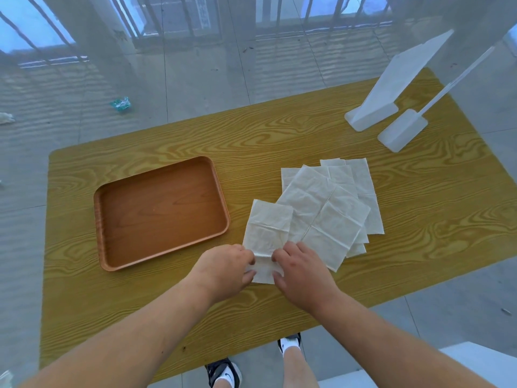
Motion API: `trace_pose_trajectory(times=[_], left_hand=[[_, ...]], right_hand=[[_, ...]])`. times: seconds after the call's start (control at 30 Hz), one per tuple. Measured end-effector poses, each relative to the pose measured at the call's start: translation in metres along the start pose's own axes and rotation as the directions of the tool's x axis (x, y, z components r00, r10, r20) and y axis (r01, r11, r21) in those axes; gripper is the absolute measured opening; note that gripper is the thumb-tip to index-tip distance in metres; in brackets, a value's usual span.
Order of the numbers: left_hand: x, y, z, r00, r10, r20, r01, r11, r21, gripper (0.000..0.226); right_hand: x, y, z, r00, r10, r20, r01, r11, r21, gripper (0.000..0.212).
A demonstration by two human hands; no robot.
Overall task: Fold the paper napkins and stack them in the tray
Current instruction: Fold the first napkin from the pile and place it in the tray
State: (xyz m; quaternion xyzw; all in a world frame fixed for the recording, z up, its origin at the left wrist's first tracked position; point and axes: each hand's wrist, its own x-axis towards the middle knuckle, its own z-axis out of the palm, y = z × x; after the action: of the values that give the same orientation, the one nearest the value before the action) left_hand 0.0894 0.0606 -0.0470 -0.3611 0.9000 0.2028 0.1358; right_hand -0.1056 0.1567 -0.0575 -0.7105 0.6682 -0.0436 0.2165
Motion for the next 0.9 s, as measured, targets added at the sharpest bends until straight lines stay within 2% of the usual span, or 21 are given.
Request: trace_pose_trajectory(times=[0.13,0.3,0.4,0.6,0.7,0.77,0.83,0.9], left_hand=[[0.0,-0.009,0.0,0.991,0.015,-0.133,-0.018,1.0,-0.023,0.033],[0.008,-0.011,0.002,0.993,0.068,-0.096,-0.06,0.995,0.081,0.043],[0.011,-0.009,0.003,0.993,0.067,-0.095,-0.057,0.993,0.104,0.042],[0.014,-0.005,-0.001,0.993,0.047,-0.108,-0.036,0.994,0.098,0.029],[0.013,-0.006,-0.006,0.988,-0.01,-0.156,-0.002,0.997,-0.081,0.037],[0.013,-0.008,-0.016,0.986,-0.071,-0.153,0.028,0.962,-0.27,0.053],[0.014,-0.007,-0.032,0.986,-0.144,-0.088,0.09,0.888,-0.451,0.061],[0.018,-0.006,-0.048,0.975,-0.222,-0.009,0.161,0.734,-0.66,0.052]], right_hand=[[-0.004,0.01,-0.001,0.999,-0.037,-0.005,0.037,0.999,-0.009,0.023],[0.002,0.018,-0.005,0.999,-0.001,-0.033,0.001,1.0,-0.001,0.032],[0.007,0.017,-0.004,1.0,-0.006,0.001,0.007,1.0,-0.017,0.023],[0.009,0.011,-0.006,0.999,-0.022,-0.045,0.022,1.0,0.001,0.013],[0.01,0.008,-0.023,0.992,0.036,-0.121,-0.018,0.989,0.149,0.007],[0.013,0.005,-0.041,0.986,0.123,-0.112,-0.079,0.937,0.341,0.006],[0.018,0.002,-0.06,0.97,0.237,-0.047,-0.169,0.803,0.572,0.007],[0.025,0.002,-0.076,0.95,0.312,0.006,-0.215,0.641,0.737,0.007]])
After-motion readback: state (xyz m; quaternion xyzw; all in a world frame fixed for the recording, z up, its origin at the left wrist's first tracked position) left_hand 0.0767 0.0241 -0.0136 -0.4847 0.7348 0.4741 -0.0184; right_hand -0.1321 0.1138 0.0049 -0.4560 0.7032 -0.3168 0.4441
